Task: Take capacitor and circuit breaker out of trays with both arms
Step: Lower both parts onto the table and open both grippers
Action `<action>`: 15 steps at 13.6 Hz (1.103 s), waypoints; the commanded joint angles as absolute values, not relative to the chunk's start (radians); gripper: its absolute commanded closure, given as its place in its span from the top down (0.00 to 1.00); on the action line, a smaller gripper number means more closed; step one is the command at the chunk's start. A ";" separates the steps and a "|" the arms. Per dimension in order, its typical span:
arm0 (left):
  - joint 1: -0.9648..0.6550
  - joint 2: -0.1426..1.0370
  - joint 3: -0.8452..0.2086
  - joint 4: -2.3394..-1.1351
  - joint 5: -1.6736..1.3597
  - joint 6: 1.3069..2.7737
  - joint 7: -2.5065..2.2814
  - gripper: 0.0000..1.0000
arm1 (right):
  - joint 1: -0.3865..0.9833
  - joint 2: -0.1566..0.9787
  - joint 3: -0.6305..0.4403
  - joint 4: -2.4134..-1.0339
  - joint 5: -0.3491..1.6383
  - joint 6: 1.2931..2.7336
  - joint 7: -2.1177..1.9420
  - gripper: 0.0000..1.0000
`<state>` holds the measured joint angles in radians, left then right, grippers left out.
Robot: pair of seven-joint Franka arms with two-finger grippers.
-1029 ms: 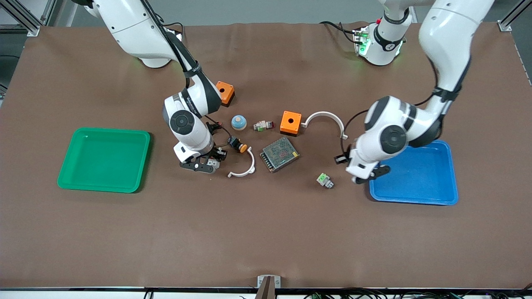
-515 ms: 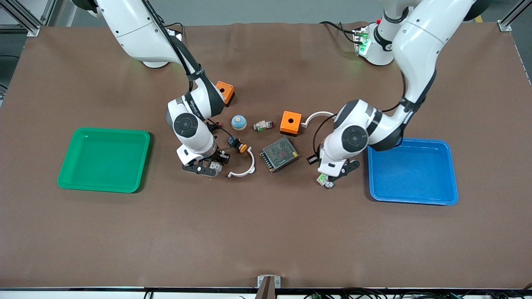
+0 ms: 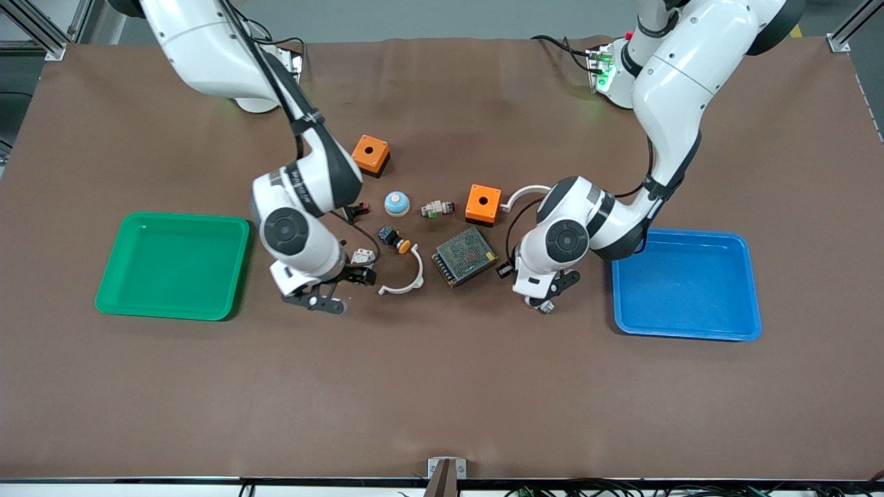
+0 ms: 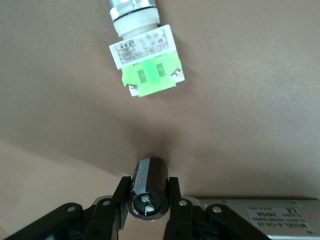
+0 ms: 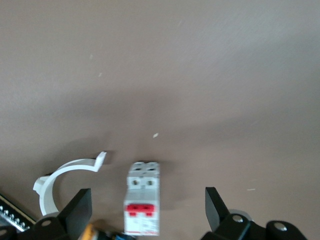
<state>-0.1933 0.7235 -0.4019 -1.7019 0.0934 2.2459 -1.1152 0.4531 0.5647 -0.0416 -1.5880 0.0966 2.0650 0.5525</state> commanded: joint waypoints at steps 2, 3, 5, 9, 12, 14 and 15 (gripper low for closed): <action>-0.233 0.713 -0.361 -1.669 0.129 2.230 -1.157 1.00 | 0.293 0.464 -0.028 -1.557 0.069 1.892 0.317 1.00; -0.223 0.694 -0.360 -1.651 0.141 2.212 -1.157 1.00 | 0.252 0.436 -0.028 -1.555 0.054 1.838 0.283 1.00; -0.210 0.666 -0.360 -1.571 0.146 2.114 -1.149 1.00 | 0.183 0.388 -0.026 -1.537 0.028 1.764 0.195 1.00; -0.151 0.585 -0.360 -1.382 0.175 1.866 -0.981 1.00 | 0.049 0.354 -0.028 -1.448 0.018 1.600 0.023 1.00; -0.048 0.467 -0.361 -1.385 0.179 1.832 -0.758 1.00 | -0.020 0.354 -0.026 -1.383 0.012 1.579 -0.026 1.00; 0.029 0.382 -0.364 -1.384 0.181 1.760 -0.593 1.00 | -0.043 0.356 -0.026 -1.336 0.012 1.540 -0.026 1.00; 0.067 0.344 -0.368 -1.387 0.176 1.746 -0.531 1.00 | -0.043 0.354 -0.028 -1.329 0.011 1.539 -0.023 1.00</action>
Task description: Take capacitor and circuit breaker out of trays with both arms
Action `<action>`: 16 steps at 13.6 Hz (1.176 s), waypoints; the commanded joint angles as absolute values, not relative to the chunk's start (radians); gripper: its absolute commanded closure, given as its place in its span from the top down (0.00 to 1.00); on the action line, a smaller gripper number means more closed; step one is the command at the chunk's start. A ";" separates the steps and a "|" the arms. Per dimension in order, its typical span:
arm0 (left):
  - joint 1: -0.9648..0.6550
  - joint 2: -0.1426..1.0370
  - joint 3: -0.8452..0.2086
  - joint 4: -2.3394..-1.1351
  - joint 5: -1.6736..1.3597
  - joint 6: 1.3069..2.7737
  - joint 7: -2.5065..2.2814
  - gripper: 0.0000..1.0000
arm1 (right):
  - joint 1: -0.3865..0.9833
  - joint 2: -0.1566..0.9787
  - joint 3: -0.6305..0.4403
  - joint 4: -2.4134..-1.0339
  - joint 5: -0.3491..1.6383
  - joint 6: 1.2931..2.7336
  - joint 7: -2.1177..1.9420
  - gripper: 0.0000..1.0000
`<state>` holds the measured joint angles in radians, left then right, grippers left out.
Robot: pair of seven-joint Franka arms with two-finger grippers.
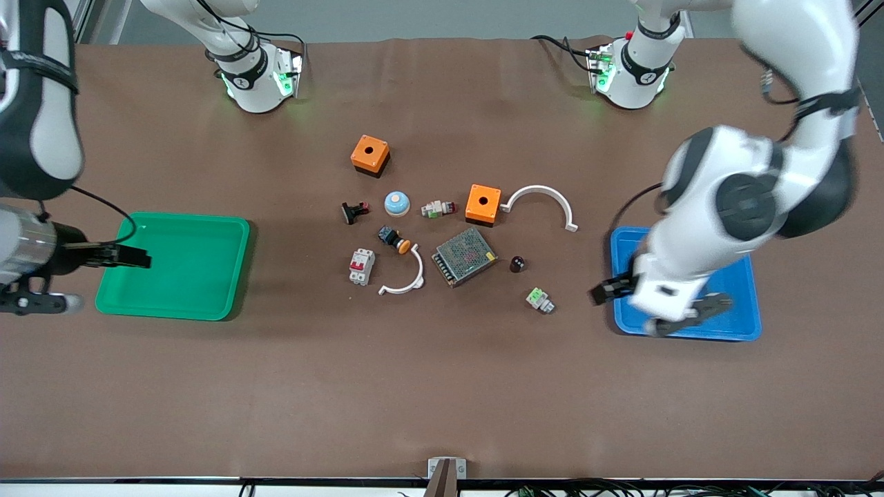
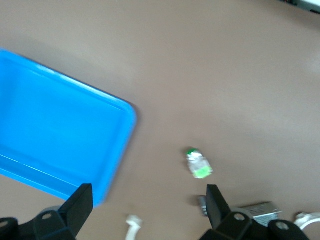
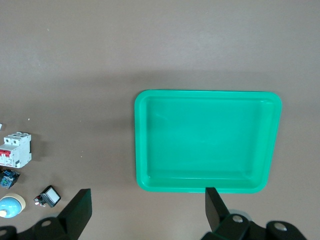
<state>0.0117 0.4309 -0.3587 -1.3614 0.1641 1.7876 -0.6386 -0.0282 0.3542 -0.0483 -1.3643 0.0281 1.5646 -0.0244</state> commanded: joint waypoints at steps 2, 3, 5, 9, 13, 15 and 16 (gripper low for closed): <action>0.116 0.273 -0.371 -1.387 0.170 1.680 -0.407 1.00 | -0.052 0.356 -0.026 -1.325 0.026 1.540 -0.011 1.00; 0.130 0.238 -0.370 -1.387 0.167 1.657 -0.370 1.00 | -0.052 0.351 -0.023 -1.330 0.035 1.537 -0.011 1.00; 0.146 0.177 -0.368 -1.387 0.170 1.558 -0.339 1.00 | -0.040 0.328 -0.018 -1.335 0.038 1.535 -0.014 1.00; 0.046 0.048 -0.222 -1.459 0.154 1.531 -0.180 1.00 | -0.043 0.282 -0.021 -1.399 0.031 1.528 -0.015 1.00; 0.022 -0.029 -0.155 -1.537 0.092 1.517 -0.124 1.00 | -0.041 0.158 -0.023 -1.558 0.025 1.581 -0.018 1.00; 0.015 -0.063 -0.135 -1.571 0.087 1.517 -0.123 1.00 | -0.038 0.077 -0.023 -1.661 0.025 1.641 -0.021 1.00; 0.017 -0.077 -0.137 -1.583 0.077 1.517 -0.123 1.00 | -0.034 0.042 -0.023 -1.710 0.023 1.667 -0.023 1.00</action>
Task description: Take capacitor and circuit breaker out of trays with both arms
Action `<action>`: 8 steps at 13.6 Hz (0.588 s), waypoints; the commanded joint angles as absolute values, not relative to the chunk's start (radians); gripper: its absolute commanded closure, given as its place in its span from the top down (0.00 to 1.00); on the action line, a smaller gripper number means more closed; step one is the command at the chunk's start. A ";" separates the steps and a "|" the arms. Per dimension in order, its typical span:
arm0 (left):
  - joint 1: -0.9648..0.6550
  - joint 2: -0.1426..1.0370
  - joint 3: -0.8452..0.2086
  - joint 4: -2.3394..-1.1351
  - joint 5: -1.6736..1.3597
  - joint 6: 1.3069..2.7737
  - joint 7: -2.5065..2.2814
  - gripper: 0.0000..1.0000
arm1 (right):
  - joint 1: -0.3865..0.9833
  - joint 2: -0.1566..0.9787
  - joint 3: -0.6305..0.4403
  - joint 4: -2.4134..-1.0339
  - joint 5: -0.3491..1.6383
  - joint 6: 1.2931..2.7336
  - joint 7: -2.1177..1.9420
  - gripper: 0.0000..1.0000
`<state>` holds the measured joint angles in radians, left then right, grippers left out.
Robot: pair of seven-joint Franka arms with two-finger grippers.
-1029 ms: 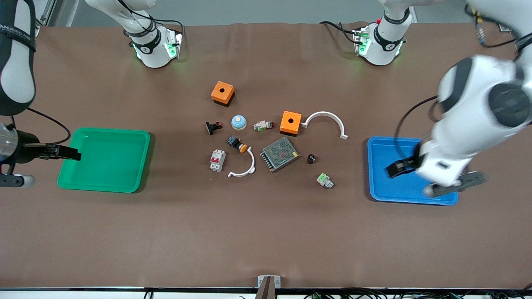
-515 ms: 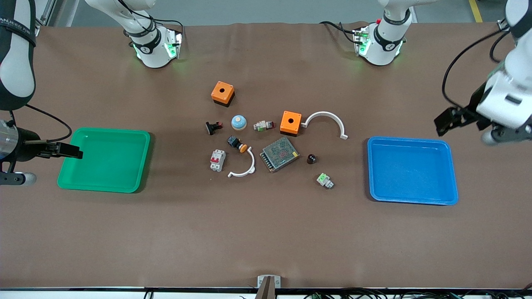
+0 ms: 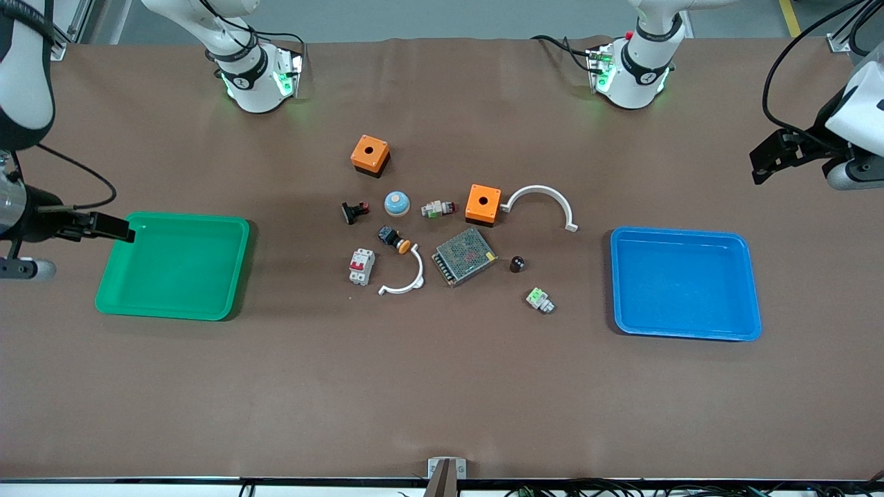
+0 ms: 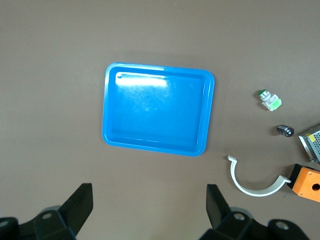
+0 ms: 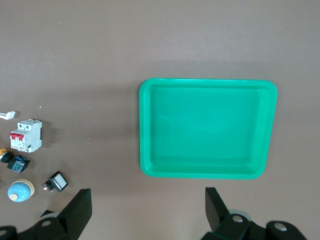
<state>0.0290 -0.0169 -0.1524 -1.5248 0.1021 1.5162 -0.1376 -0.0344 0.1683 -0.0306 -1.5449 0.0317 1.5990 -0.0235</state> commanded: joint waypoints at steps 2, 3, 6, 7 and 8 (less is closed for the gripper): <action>0.020 -0.089 -0.143 -1.585 0.051 1.517 -0.123 1.00 | -0.012 -0.001 -0.023 -1.755 0.000 1.684 -0.023 1.00; 0.021 -0.097 -0.143 -1.586 0.019 1.517 -0.123 1.00 | -0.006 -0.011 -0.023 -1.758 -0.005 1.678 -0.021 1.00; 0.021 -0.117 -0.143 -1.612 0.008 1.516 -0.121 1.00 | 0.003 -0.058 -0.025 -1.801 -0.006 1.683 -0.021 1.00; 0.021 -0.117 -0.143 -1.612 0.008 1.514 -0.121 1.00 | 0.005 -0.072 -0.025 -1.813 -0.006 1.684 -0.021 1.00; 0.021 -0.118 -0.143 -1.612 0.008 1.513 -0.120 1.00 | 0.005 -0.083 -0.026 -1.818 -0.006 1.680 -0.020 1.00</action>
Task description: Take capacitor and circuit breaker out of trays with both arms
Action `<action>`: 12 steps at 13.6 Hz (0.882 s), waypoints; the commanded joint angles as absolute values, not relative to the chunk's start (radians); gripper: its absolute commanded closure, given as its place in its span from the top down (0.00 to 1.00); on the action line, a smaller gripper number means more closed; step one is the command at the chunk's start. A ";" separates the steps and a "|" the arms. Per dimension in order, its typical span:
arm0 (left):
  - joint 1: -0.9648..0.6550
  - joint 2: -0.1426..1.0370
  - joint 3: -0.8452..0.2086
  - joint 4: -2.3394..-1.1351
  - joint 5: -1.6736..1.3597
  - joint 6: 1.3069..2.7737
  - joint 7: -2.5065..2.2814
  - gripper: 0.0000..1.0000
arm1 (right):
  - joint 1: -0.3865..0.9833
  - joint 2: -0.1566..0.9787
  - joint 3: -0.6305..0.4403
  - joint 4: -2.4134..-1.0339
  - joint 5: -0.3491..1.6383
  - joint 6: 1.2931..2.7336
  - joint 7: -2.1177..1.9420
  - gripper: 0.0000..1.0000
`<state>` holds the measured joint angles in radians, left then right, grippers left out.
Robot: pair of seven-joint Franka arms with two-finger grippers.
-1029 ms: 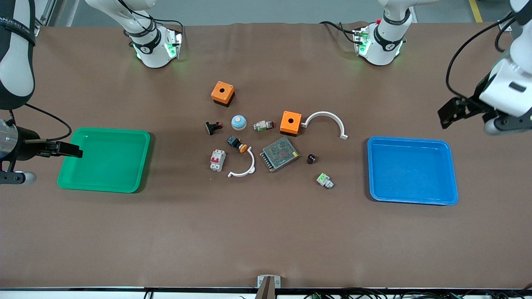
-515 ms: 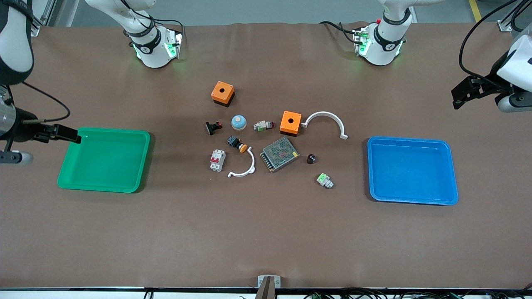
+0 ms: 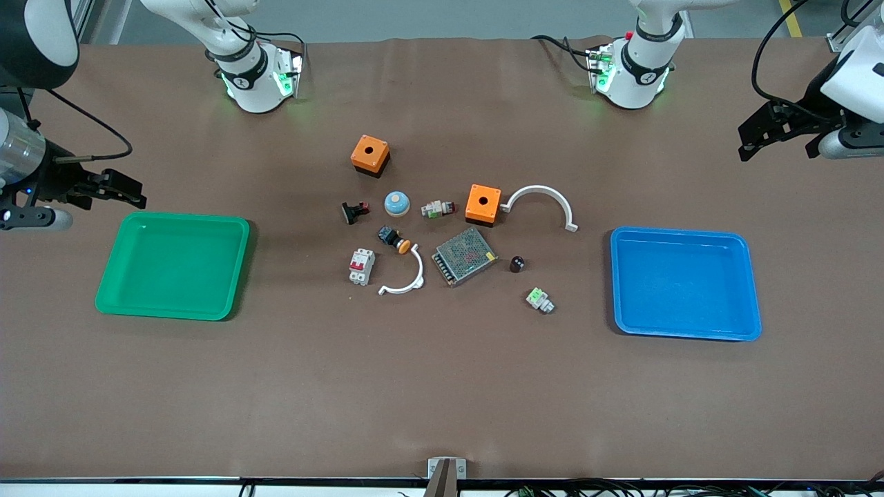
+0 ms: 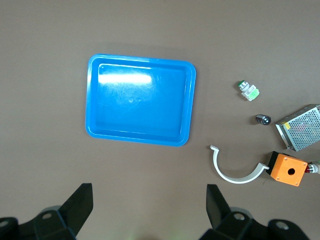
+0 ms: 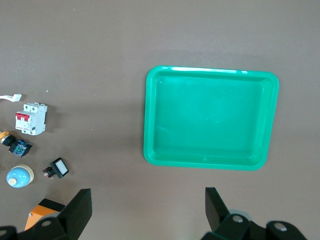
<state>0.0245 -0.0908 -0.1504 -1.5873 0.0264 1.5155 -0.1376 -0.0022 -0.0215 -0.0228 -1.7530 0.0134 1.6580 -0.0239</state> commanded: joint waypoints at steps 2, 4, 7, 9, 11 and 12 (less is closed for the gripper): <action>0.021 -0.118 -0.144 -1.612 0.006 1.509 -0.111 1.00 | 0.003 -0.103 -0.026 -1.821 -0.006 1.675 -0.020 1.00; 0.021 -0.115 -0.143 -1.609 0.006 1.509 -0.100 1.00 | -0.003 -0.121 -0.026 -1.824 -0.006 1.669 -0.021 1.00; 0.021 -0.115 -0.143 -1.609 0.006 1.509 -0.098 1.00 | -0.008 -0.147 -0.026 -1.848 0.000 1.674 -0.020 1.00; 0.023 -0.117 -0.143 -1.611 0.005 1.508 -0.098 1.00 | -0.008 -0.147 -0.026 -1.848 0.005 1.680 -0.020 1.00; 0.023 -0.118 -0.143 -1.611 0.005 1.506 -0.097 1.00 | -0.008 -0.146 -0.026 -1.848 0.009 1.684 -0.020 1.00; 0.023 -0.118 -0.143 -1.611 0.005 1.506 -0.098 1.00 | -0.008 -0.146 -0.026 -1.848 0.009 1.686 -0.020 1.00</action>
